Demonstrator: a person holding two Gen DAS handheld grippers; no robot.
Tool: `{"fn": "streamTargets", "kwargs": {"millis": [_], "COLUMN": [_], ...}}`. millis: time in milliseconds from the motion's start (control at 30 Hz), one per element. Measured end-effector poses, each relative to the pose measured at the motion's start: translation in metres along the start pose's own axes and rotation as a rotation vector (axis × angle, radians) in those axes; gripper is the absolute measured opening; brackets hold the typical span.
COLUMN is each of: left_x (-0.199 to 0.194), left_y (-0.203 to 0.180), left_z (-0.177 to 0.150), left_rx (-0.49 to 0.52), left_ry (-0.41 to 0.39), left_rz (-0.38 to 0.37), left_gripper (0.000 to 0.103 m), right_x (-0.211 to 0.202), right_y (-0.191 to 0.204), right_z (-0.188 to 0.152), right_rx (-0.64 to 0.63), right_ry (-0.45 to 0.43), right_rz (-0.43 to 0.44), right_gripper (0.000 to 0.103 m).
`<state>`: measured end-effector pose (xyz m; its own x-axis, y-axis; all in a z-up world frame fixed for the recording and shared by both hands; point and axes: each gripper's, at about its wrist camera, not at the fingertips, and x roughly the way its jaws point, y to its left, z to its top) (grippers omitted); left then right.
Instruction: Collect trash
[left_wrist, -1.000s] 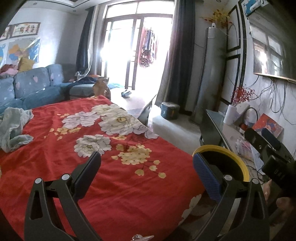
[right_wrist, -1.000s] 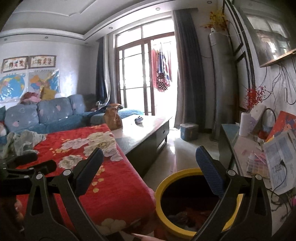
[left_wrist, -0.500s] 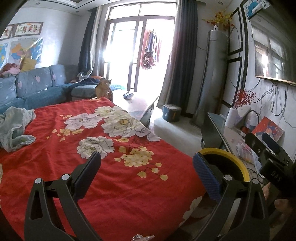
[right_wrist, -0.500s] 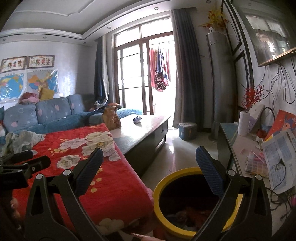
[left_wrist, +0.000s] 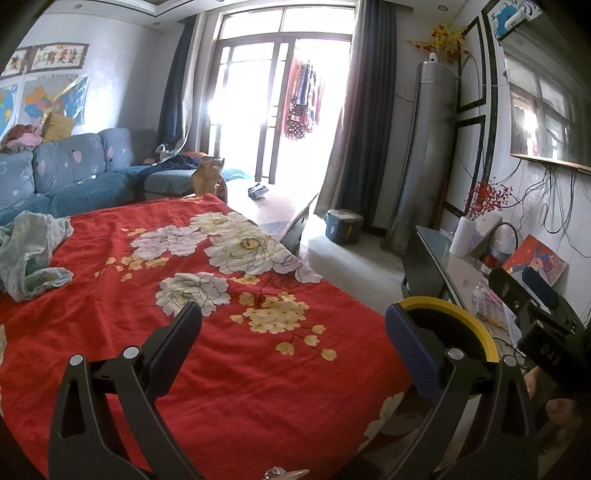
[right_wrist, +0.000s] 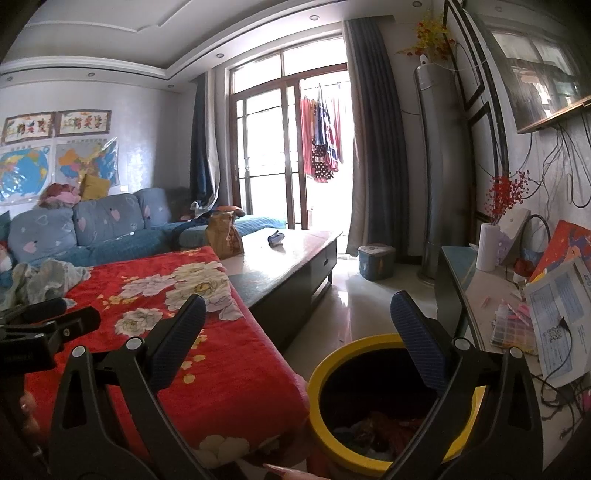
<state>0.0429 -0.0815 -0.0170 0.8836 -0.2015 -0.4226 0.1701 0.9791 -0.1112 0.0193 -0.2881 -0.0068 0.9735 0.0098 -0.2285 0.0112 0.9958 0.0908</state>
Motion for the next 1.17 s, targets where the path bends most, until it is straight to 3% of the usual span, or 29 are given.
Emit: {"fn": "streamTargets", "kwargs": {"millis": [667,767,833,900,1000,1067,1167], "left_x": [0.002,0.002,-0.003,-0.012,-0.032,-0.053,-0.078], "left_y": [0.002,0.010,0.023,0.052,0.119,0.178,0.271], "left_z": [-0.001,-0.001,0.000,0.001,-0.003,-0.011,-0.026], "left_rx": [-0.028,-0.055,-0.076,-0.117,-0.179,-0.210,-0.283], "left_ry": [0.025,0.041,0.053,0.078,0.115,0.130,0.198], "left_rz": [-0.002,0.016,0.024,0.069,0.227,0.407,0.656], "left_gripper": [0.097,0.097,0.097,0.097,0.097,0.097,0.097], "right_x": [0.001,0.004,0.011,0.021,0.045,0.064,0.095], "right_y": [0.004,0.010,0.023,0.046,0.106,0.157,0.263], "right_z": [0.000,0.002,0.008,0.016,0.028,0.030,0.019], "right_rx": [0.002,-0.013,-0.017,-0.027,-0.041,-0.071,-0.152], "right_ry": [0.001,0.006,0.021,0.040,0.133,0.227,0.439], "right_rz": [0.006,0.032,0.101,0.174,0.348,0.469,0.636], "right_gripper": [0.092,0.092,0.092,0.092,0.092,0.092,0.092]}}
